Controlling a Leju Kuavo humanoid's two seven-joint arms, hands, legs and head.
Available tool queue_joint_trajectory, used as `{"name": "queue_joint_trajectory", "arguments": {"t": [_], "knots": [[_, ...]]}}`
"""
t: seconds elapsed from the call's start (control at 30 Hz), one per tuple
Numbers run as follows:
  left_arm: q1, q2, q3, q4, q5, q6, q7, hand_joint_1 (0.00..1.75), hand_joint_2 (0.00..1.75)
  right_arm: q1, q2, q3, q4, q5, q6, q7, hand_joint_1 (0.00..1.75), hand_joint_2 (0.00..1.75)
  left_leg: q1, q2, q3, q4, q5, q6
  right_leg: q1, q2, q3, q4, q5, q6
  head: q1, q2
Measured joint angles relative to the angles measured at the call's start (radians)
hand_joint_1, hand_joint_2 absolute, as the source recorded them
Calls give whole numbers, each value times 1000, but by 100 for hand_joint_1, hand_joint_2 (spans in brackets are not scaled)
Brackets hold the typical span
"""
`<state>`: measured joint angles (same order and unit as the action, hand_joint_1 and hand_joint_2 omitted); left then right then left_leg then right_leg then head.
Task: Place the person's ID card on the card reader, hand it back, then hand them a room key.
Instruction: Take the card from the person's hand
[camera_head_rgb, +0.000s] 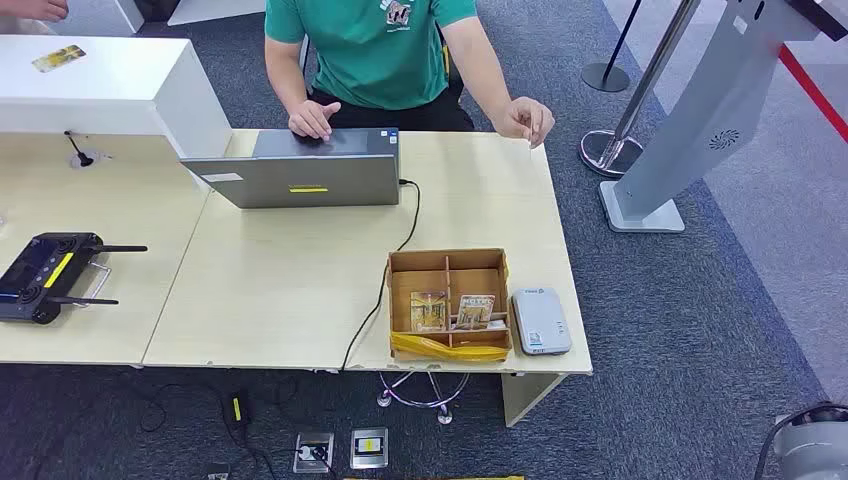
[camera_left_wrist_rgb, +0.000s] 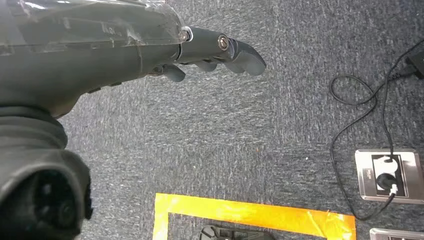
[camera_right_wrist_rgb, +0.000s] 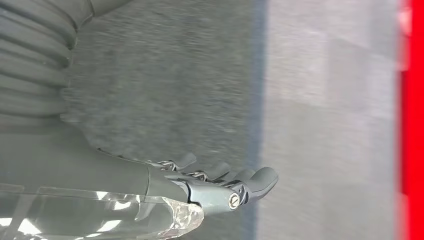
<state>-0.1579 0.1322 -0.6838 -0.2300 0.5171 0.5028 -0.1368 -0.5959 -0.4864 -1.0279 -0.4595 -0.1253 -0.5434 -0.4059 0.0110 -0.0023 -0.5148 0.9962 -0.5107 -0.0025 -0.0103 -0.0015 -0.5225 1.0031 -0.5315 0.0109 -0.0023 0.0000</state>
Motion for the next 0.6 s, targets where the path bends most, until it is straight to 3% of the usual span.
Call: {"name": "queue_joint_trajectory", "arguments": {"t": [0.07,0.17,0.37,0.6], "knots": [[-1,-1,0,0,0,3,-2,0,0,3,0,52,-31,1,-14,-12,0,175,0,0,0,0,0,0,0,1,0,0,0,0,0,0],[-4,-3,0,0,-4,12,-9,0,0,19,2,215,-140,49,-53,-35,0,175,0,1,0,0,0,0,0,1,0,0,0,0,0,0],[-7,-7,-7,0,-21,19,-20,0,0,61,17,515,-380,314,-79,-15,0,175,0,0,0,0,0,0,0,0,0,1,0,0,0,0],[-7,-10,-19,0,-29,18,-33,0,0,66,50,789,-587,587,-63,25,0,175,0,-3,-1,0,1,0,0,-3,0,2,0,0,0,0]]}}
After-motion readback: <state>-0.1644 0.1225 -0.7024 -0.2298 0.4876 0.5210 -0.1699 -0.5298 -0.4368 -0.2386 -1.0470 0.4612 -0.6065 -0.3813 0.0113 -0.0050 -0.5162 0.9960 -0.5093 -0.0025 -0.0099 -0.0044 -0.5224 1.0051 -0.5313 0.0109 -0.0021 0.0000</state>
